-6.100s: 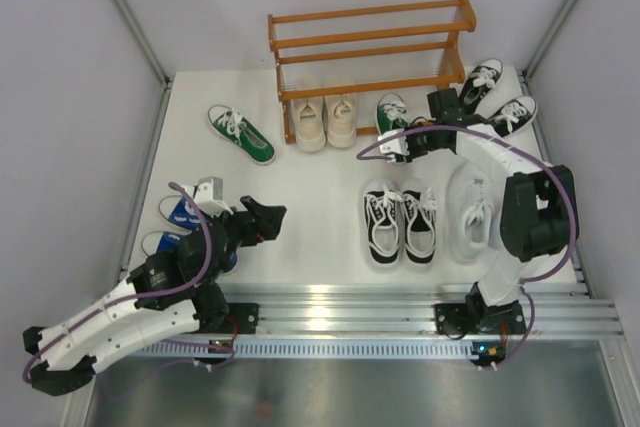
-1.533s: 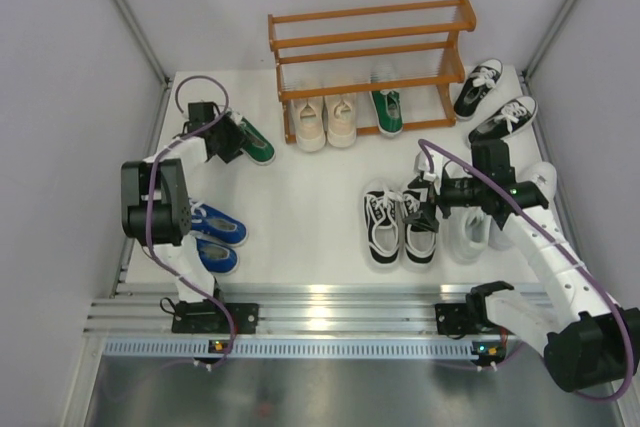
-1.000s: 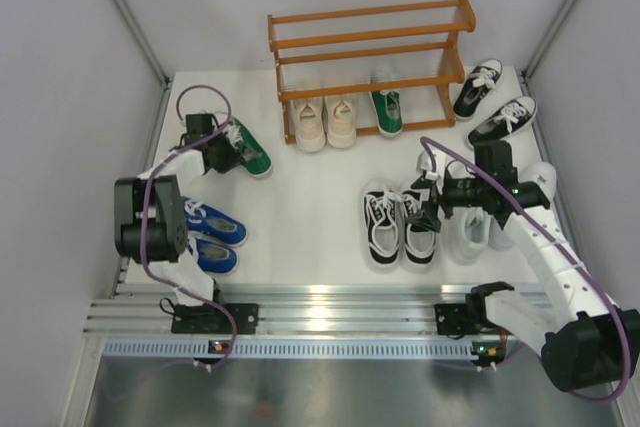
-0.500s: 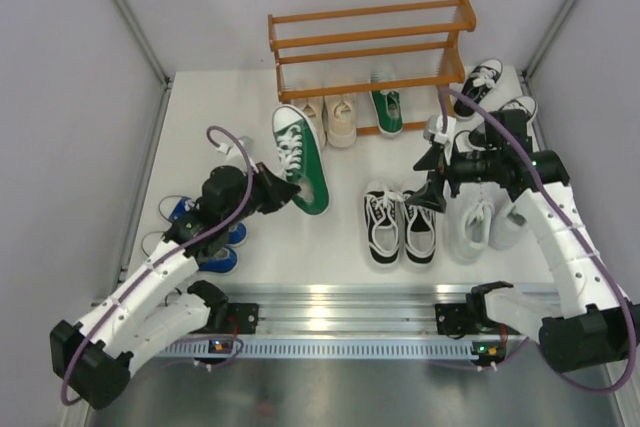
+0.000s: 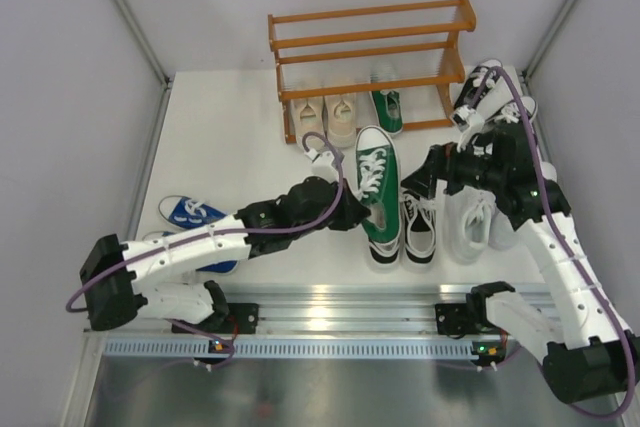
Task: Place and organize the shoes onto the shoe shelf
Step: Pick up the shoe at the center of the board.
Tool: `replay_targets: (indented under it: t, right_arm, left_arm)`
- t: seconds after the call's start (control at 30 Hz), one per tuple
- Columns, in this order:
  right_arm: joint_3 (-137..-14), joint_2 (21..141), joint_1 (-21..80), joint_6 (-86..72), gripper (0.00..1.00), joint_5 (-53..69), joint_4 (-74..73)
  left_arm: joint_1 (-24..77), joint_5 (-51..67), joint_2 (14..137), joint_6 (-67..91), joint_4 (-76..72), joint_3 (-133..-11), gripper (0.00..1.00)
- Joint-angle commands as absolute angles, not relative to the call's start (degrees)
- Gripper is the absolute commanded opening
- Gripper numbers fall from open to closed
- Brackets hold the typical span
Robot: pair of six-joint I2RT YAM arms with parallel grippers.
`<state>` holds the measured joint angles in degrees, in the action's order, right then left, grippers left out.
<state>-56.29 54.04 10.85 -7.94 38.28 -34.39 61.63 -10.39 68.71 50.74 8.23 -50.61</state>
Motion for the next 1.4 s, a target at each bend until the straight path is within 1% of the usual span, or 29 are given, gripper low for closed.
replay_targets:
  t: [0.0, 0.23, 0.27, 0.33, 0.43, 0.47, 0.5, 0.53, 0.63, 0.67, 0.7, 0.73, 0.77, 0.8, 0.83, 0.9, 0.93, 0.97, 1.03, 1.07, 1.13, 1.17, 1.27, 1.37]
  right_arm:
    - [-53.4, 51.0, 10.5, -18.5, 0.99, 33.4, -26.6]
    - [-51.2, 53.8, 8.4, -24.4, 0.99, 40.9, -22.1]
    - [-51.1, 55.0, 8.1, -24.8, 0.95, 41.7, -21.7]
    - [-51.1, 56.2, 7.5, -25.1, 0.93, 42.4, -21.1]
    - [-50.3, 57.2, 6.7, -26.0, 0.85, 44.2, -19.3]
    - [-49.6, 57.3, 6.6, -26.6, 0.79, 45.7, -17.8]
    - [-49.2, 57.2, 6.5, -26.6, 0.74, 46.4, -17.8]
    - [-48.9, 57.1, 6.4, -27.3, 0.62, 47.3, -16.1]
    - [-47.5, 57.1, 5.5, -29.4, 0.40, 53.3, -12.0]
    - [-47.2, 57.2, 5.2, -30.1, 0.30, 57.3, -9.0]
    - [-46.7, 57.2, 4.8, -30.4, 0.24, 58.9, -7.5]
    - [-46.6, 57.2, 3.8, -30.2, 0.12, 60.2, -6.7]
    - [-46.6, 57.1, 3.1, -29.2, 0.07, 63.3, -6.0]
    - [-46.5, 57.0, 2.2, -27.7, 0.04, 64.9, -6.1]
    - [-46.4, 56.9, 0.6, -25.2, 0.00, 66.3, -6.1]
    - [-45.4, 56.3, -2.3, -22.9, 0.00, 72.1, -4.7]
    - [-45.0, 56.0, -3.9, -21.3, 0.00, 73.6, -4.1]
    - [-44.6, 55.4, -4.3, -20.6, 0.00, 75.1, -4.0]
    - [-43.9, 55.2, -5.2, -18.6, 0.00, 77.2, -3.3]
    - [-43.8, 55.0, -5.3, -17.8, 0.00, 78.4, -3.5]
    - [-43.9, 55.2, -5.2, -16.7, 0.00, 79.5, -3.5]
    - [-44.0, 55.5, -5.2, -16.2, 0.00, 80.7, -3.7]
    - [-43.9, 56.0, -4.3, -14.6, 0.00, 81.9, -4.4]
    - [-43.3, 55.5, -2.5, -13.4, 0.00, 82.3, -4.2]
  left_arm:
    - [62.9, -12.5, 71.4, 50.9, -6.4, -56.2, 0.00]
    - [63.9, -9.6, 76.1, 50.9, -9.3, -60.5, 0.00]
    - [64.0, -9.2, 76.6, 51.0, -9.7, -60.6, 0.00]
    - [64.2, -8.7, 76.7, 51.1, -10.2, -61.1, 0.00]
    - [64.4, -8.5, 76.5, 51.1, -10.5, -61.0, 0.00]
    - [64.5, -8.4, 76.4, 51.1, -10.7, -60.8, 0.00]
    - [64.5, -8.4, 76.2, 51.1, -11.1, -60.6, 0.00]
    - [64.5, -8.3, 76.2, 51.0, -11.3, -60.5, 0.00]
    - [64.5, -7.0, 76.6, 50.6, -12.0, -60.0, 0.00]
    - [64.5, -6.8, 76.8, 50.5, -12.3, -59.7, 0.00]
    - [64.5, -6.2, 76.8, 50.2, -12.7, -59.2, 0.00]
    - [64.5, -5.6, 76.8, 49.7, -14.0, -58.5, 0.00]
    - [64.5, -4.4, 76.2, 49.0, -14.6, -56.7, 0.02]
    - [64.5, -4.1, 75.8, 48.5, -15.4, -55.6, 0.08]
    - [64.4, -3.9, 75.1, 48.2, -16.2, -54.2, 0.33]
    - [64.2, -3.4, 71.3, 46.5, -16.3, -50.1, 0.56]
    - [63.9, -3.3, 69.7, 46.0, -15.7, -48.4, 0.70]
    - [63.7, -3.3, 66.0, 44.3, -15.2, -46.9, 0.77]
    - [62.9, -2.9, 62.1, 42.1, -13.8, -42.7, 0.86]
    - [62.5, -2.4, 58.4, 39.4, -12.3, -41.7, 0.89]
    - [60.5, 1.0, 54.9, 36.9, -10.9, -38.1, 0.93]
    - [59.6, 2.8, 51.8, 34.3, -11.0, -36.7, 0.94]
    - [55.6, 9.0, 47.7, 31.2, -13.6, -31.7, 0.96]
    - [52.2, 14.1, 47.4, 31.4, -20.2, -28.6, 0.97]
